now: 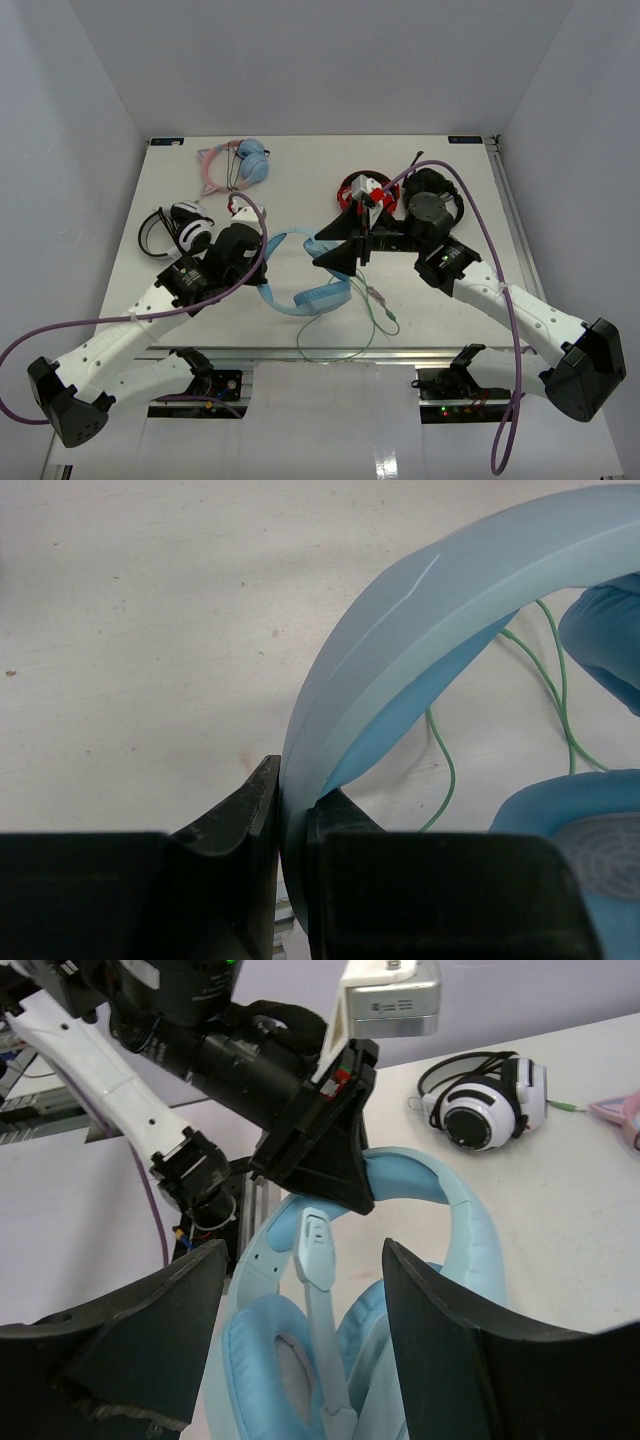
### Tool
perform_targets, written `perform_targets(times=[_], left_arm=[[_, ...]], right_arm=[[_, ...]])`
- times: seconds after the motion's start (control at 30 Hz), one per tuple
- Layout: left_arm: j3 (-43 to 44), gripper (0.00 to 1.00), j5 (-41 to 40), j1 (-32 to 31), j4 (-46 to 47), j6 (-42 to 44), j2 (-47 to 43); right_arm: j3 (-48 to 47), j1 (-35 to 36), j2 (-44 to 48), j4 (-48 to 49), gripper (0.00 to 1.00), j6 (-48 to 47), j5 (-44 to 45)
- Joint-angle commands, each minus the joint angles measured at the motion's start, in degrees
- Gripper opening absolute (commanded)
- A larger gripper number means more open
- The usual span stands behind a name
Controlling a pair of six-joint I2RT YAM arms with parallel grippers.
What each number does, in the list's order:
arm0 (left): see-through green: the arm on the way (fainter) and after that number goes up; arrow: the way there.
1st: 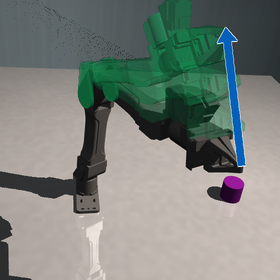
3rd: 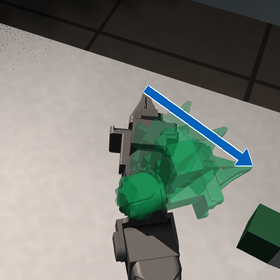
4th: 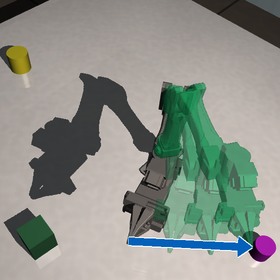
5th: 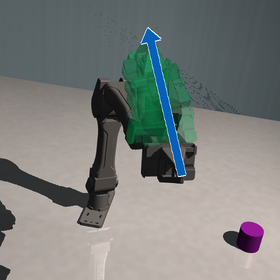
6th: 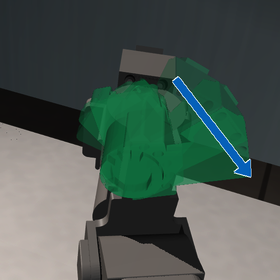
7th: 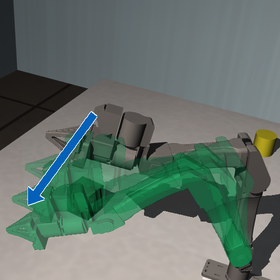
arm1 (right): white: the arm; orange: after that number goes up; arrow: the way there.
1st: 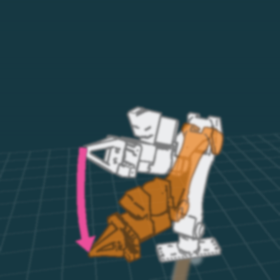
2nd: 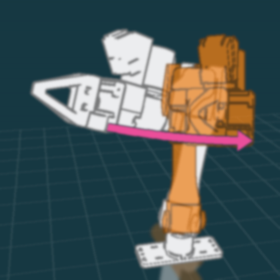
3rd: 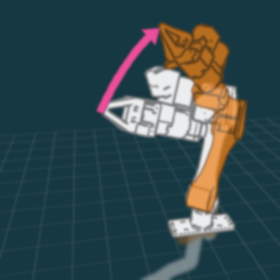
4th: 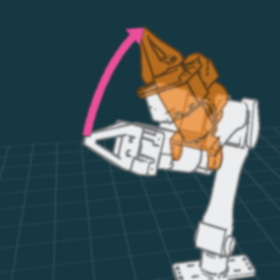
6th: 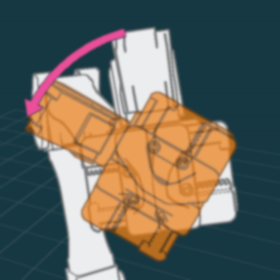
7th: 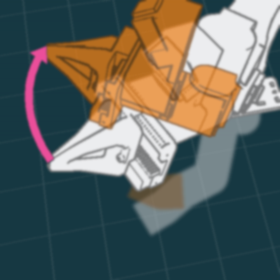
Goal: Wrap the headphones
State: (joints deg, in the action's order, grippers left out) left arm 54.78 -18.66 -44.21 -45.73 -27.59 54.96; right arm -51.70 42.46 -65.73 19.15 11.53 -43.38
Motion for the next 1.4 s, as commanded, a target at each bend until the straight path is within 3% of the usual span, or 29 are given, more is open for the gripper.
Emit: perform_targets(times=[0.0,0.13,0.2,0.27,0.37,0.57,0.93,1.2,1.37], left_arm=[[0.8,0.0,1.8,0.1,5.2,-0.9,-2.4],[0.6,0.0,2.1,0.0,5.6,-0.5,-3.3],[0.3,0.0,2.7,0.1,6.4,-0.3,-4.5],[0.1,0.0,3.1,0.1,7.0,0.0,-5.8],[-0.2,0.0,3.8,0.0,7.9,0.4,-6.9],[-0.1,0.0,4.6,0.1,9.0,0.8,-8.8],[-0.2,0.0,0.4,0.0,8.5,-0.8,-9.2],[2.0,0.0,-1.5,0.0,4.0,-1.4,-10.4],[6.5,0.0,-2.7,0.1,-0.4,-2.7,-11.8]], right_arm=[[-0.2,0.5,0.6,1.9,0.7,-0.7,6.7],[0.9,0.7,0.8,2.5,0.69,-1.3,9.6],[0.9,0.7,0.6,1.8,0.62,-1.6,12.0],[1.4,0.7,0.5,2.0,0.5,-1.5,13.8],[1.8,0.7,0.4,2.5,0.43,-0.6,16.5],[2.5,0.7,-0.9,3.0,0.41,0.5,18.2],[0.8,0.7,-1.3,-0.7,0.46,-1.0,19.8],[-2.9,0.6,9.3,-10.6,0.65,-6.6,28.2],[-1.1,0.6,14.6,-15.8,0.77,-10.1,22.5]])
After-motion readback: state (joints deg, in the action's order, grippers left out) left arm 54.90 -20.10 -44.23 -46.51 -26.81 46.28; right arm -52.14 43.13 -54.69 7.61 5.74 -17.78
